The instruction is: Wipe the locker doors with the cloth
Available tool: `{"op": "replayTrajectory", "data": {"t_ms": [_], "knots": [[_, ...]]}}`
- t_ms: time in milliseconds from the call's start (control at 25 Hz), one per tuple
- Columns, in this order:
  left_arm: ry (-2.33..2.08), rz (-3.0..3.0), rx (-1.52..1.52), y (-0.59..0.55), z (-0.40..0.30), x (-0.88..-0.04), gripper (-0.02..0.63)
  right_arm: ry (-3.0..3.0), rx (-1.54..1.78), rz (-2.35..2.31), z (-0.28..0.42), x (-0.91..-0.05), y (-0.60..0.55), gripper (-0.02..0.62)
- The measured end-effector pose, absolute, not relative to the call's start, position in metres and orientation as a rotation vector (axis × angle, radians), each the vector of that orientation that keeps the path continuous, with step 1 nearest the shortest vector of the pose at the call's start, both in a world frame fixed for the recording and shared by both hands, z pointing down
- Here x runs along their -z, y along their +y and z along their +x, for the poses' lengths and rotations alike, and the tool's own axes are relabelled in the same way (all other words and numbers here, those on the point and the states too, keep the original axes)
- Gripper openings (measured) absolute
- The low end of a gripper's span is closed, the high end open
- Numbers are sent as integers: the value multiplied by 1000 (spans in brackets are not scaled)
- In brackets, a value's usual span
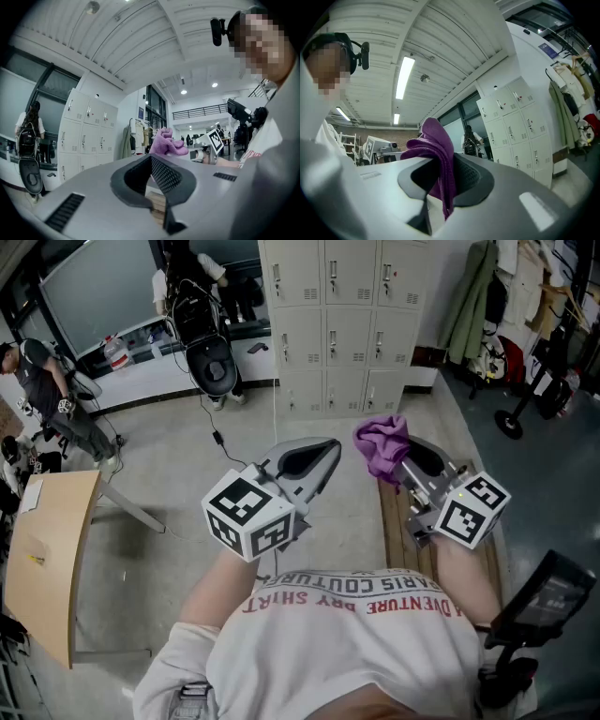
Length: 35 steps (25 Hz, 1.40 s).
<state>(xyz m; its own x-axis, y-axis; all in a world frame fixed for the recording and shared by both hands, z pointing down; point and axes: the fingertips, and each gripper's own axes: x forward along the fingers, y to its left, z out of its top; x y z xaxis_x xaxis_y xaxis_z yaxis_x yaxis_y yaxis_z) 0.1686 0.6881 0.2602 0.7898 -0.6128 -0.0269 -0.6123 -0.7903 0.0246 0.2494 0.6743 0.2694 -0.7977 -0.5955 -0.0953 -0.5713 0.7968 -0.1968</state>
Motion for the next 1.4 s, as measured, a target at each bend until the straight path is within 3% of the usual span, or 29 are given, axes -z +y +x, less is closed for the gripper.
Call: {"op": "replayTrajectory", "data": {"t_ms": [1400], "knots": [[-1102, 2882, 76, 669, 160, -275, 0, 2831, 207, -860, 252, -282, 662, 66]]}}
